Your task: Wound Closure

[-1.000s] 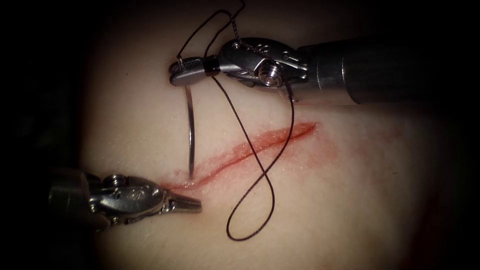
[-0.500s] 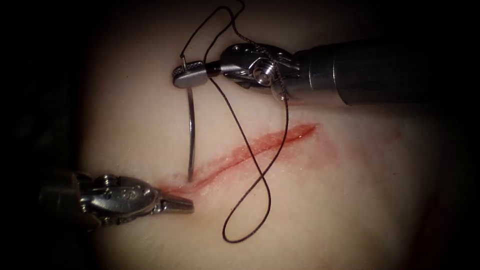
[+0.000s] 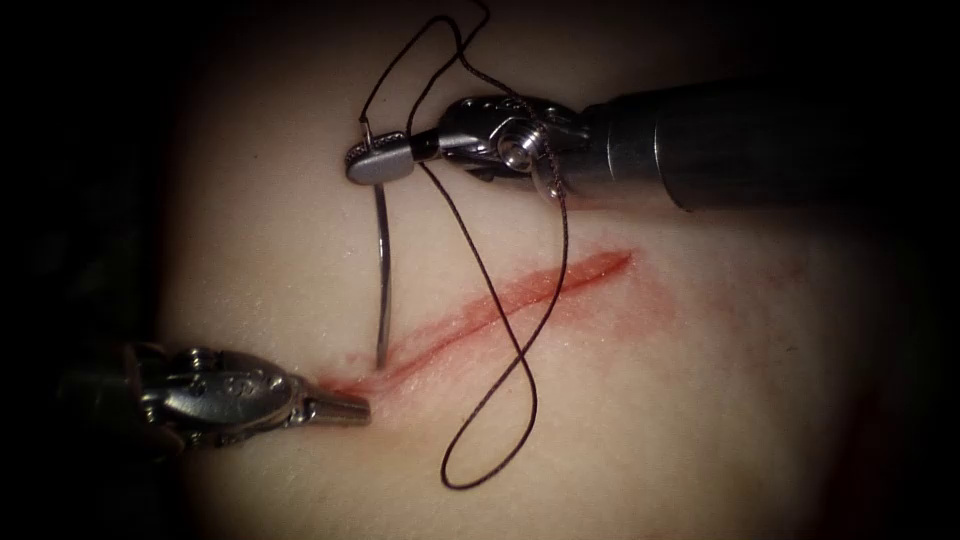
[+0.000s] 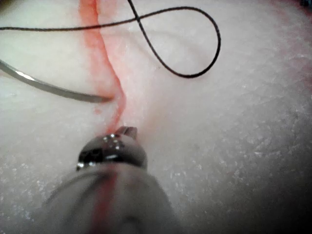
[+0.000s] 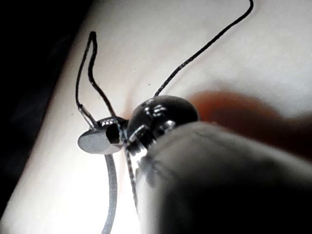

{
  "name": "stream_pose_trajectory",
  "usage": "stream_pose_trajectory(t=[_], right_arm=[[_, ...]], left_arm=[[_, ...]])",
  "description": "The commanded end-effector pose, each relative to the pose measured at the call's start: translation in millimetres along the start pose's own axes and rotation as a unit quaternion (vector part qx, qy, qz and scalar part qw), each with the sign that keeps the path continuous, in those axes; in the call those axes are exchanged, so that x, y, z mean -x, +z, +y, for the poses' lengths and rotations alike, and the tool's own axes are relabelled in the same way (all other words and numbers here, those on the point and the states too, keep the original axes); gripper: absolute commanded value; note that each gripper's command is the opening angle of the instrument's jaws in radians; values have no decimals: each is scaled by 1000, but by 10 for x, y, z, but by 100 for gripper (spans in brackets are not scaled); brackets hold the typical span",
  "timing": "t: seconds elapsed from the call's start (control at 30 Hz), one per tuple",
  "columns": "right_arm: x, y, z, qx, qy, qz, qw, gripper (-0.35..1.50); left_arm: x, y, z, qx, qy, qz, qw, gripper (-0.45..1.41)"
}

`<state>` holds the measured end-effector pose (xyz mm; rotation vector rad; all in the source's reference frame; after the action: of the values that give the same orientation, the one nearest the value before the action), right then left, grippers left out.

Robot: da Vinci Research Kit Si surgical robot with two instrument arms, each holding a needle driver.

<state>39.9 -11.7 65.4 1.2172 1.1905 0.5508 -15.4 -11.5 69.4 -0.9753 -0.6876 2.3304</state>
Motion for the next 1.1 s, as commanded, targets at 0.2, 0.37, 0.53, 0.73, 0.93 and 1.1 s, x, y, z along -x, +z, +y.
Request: stream_pose_trajectory(t=[0.2, 0.37, 0.53, 0.73, 0.93, 1.1], right_arm=[[1, 12, 1, -11, 19, 0, 1000, -35], [7, 17, -4, -22, 35, -13, 999, -35], [17, 24, -6, -32, 50, -25, 998, -35], [22, 32, -10, -52, 57, -29, 997, -35], [24, 34, -12, -62, 71, -22, 995, -35], [29, 34, -13, -62, 91, -23, 994, -35]], left_arm=[[3, 8, 0, 0, 0, -2, 1000, -45], [3, 7, 0, -3, 0, -1, 1000, -45], [3, 7, -1, -3, -3, -1, 1000, -45], [3, 8, -1, -4, -6, -1, 1000, -45], [3, 8, -1, -5, -6, -2, 1000, -45], [3, 8, -1, -5, -9, -2, 1000, -45]])
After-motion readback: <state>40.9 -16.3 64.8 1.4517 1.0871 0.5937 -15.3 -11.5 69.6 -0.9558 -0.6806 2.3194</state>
